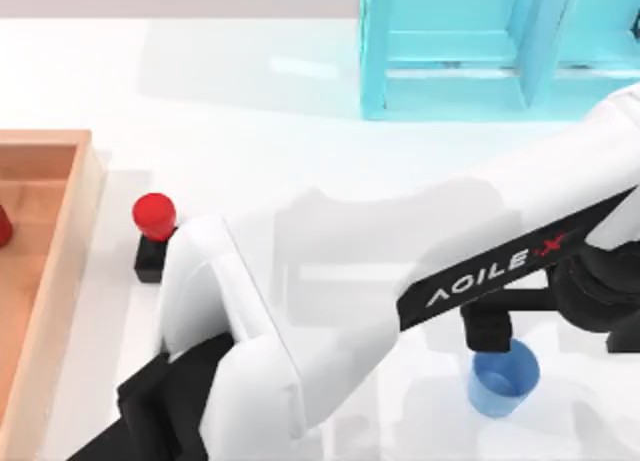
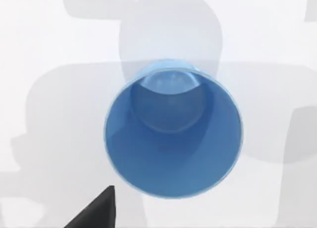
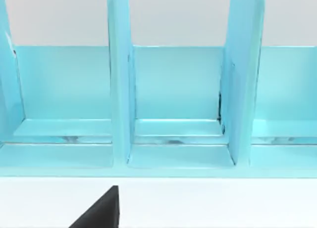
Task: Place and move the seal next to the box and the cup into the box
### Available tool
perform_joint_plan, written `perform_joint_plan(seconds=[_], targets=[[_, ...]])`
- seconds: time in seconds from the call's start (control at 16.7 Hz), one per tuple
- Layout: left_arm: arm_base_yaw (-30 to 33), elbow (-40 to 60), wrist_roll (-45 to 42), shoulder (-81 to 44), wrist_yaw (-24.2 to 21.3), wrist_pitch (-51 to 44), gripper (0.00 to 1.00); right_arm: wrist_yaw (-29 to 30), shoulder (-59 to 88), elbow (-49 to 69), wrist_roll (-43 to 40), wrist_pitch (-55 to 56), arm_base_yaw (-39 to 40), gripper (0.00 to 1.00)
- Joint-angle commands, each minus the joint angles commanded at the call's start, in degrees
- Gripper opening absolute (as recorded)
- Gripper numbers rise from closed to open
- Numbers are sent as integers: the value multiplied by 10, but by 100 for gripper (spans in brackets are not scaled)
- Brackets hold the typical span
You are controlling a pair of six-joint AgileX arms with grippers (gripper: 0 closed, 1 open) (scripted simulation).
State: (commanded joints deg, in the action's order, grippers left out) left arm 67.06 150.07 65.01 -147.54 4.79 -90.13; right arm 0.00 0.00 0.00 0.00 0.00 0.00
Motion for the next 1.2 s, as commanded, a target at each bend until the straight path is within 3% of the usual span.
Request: perform_joint_plan(seconds=[0.36,0.9,1.2], targets=[[-2,-26,-2,3,0,23,100,0,0,0,0,0,0,100],[-9,-222,-9,23,0,198,100,0,0,0,0,0,0,100],[-9,-227,-9,24,0,204,100,0,0,0,0,0,0,100]])
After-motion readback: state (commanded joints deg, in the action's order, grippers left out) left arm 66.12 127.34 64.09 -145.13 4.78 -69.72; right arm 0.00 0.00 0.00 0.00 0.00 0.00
